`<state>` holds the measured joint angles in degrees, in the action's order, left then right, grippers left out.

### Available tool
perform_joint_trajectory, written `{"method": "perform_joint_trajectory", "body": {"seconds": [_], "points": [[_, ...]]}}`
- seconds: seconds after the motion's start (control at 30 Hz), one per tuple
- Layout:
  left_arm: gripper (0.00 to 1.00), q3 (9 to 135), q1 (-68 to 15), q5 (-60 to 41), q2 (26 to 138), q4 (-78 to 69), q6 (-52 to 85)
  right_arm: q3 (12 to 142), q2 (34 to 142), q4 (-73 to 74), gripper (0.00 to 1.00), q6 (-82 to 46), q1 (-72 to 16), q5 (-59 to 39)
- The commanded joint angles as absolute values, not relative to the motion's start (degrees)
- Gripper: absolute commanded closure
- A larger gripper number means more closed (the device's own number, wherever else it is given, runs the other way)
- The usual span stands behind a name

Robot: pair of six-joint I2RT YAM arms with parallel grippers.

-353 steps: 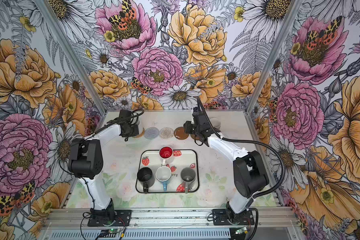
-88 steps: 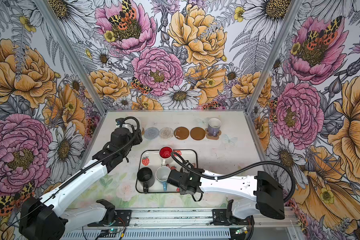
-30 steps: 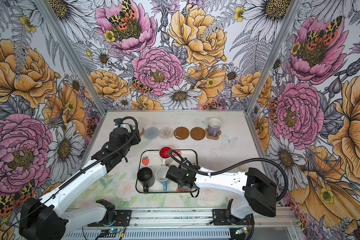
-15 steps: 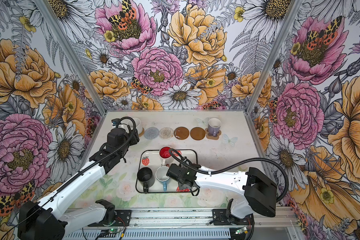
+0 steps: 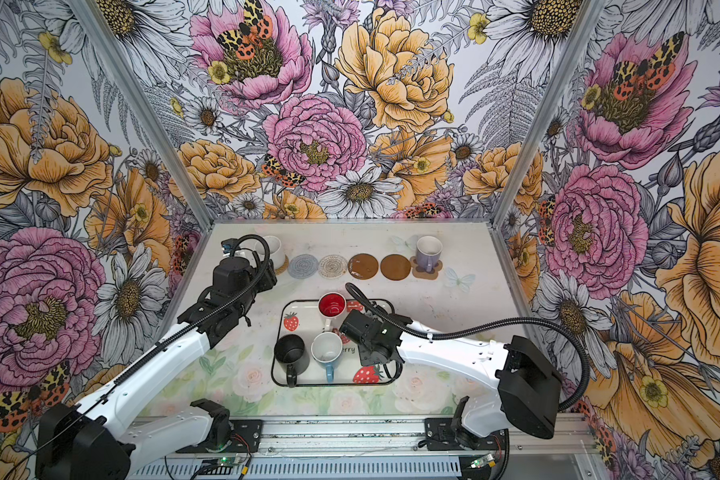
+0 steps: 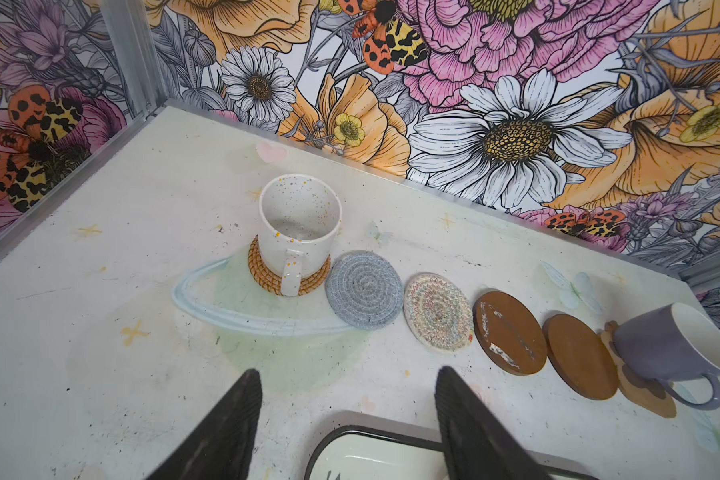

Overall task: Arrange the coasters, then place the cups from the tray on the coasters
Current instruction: 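Lift the grey mug with the right gripper toward the brown wooden coasters, then lower the grey mug onto the brown wooden coaster beside the lilac mug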

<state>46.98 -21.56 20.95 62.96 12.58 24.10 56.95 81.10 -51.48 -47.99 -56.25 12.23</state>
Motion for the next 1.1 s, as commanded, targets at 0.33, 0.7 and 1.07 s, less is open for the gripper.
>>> {"method": "perform_joint_trajectory", "body": {"seconds": [0.33, 0.7, 1.07], "points": [[0.32, 46.0, -20.0, 18.8, 62.5, 10.6, 25.1, 70.8, 83.7, -50.5, 1.0, -32.4, -41.9, 12.9], [0.32, 47.0, -19.3, 18.1, 65.2, 9.8, 25.1, 84.7, 94.7, -50.3, 1.0, -22.0, -30.4, 13.5], [0.33, 46.2, -18.7, 18.2, 65.2, 7.1, 25.0, 95.3, 106.3, -46.1, 1.0, -17.4, -21.6, 10.7]]}}
